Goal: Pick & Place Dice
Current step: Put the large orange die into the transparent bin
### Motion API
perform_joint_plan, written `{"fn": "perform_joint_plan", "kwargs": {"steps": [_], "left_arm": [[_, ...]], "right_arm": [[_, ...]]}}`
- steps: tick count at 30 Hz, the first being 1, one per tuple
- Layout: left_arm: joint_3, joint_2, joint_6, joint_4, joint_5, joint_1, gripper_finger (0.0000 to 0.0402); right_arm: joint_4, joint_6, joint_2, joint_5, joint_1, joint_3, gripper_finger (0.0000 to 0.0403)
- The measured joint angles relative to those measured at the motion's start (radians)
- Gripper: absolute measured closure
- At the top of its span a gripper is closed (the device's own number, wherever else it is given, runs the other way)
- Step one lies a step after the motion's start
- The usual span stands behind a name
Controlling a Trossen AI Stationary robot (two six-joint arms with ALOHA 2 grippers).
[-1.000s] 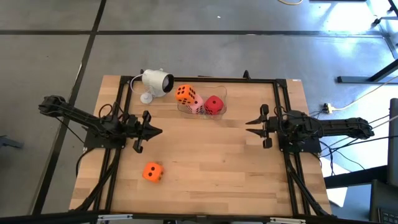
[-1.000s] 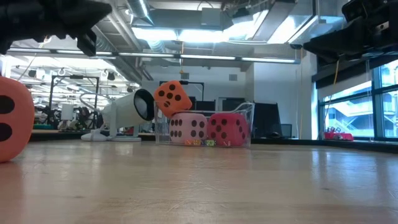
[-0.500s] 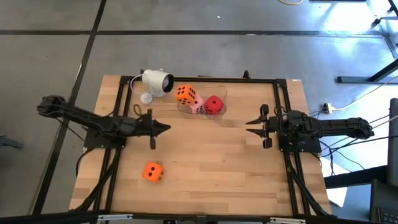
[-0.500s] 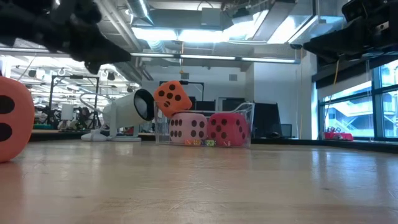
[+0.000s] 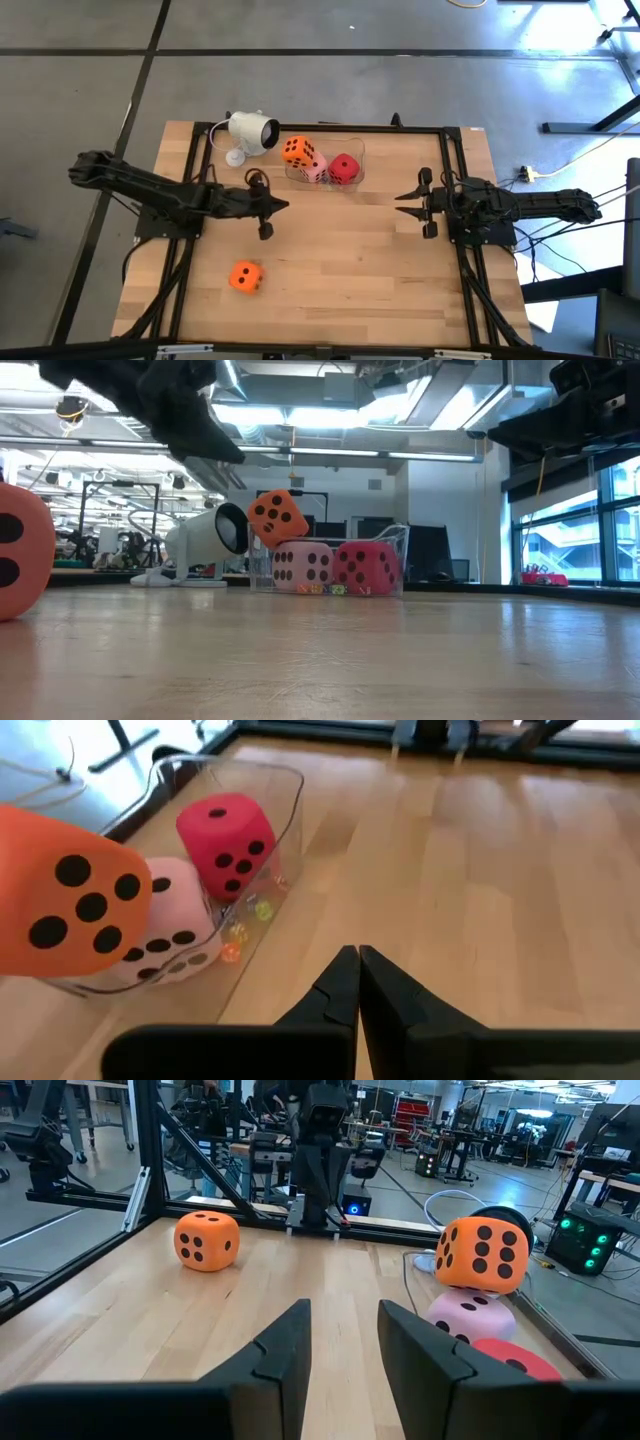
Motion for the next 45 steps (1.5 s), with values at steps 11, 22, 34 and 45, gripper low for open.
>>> {"fn": "perform_joint_plan", "kwargs": {"steps": [11,22,34,45], "left_arm": [[0.139,0.02,0.059,-0.282,0.109,0.0,0.0398],[0.145,0.02,-0.005,-0.304,0.251,0.0,0.0398],[0.475,0.176,0.065,-0.778,0.734,-0.003,0.0395],[0.518,0.312,0.039,-0.874,0.801,-0.009,0.0334]], "right_arm": [[0.0,0.0,0.0,0.0,0.0,0.0,0.0284],[0.0,0.0,0.0,0.0,0.0,0.0,0.0284],[0.0,0.0,0.0,0.0,0.0,0.0,0.0284],[0.0,0.0,0.0,0.0,0.0,0.0,0.0284]]}}
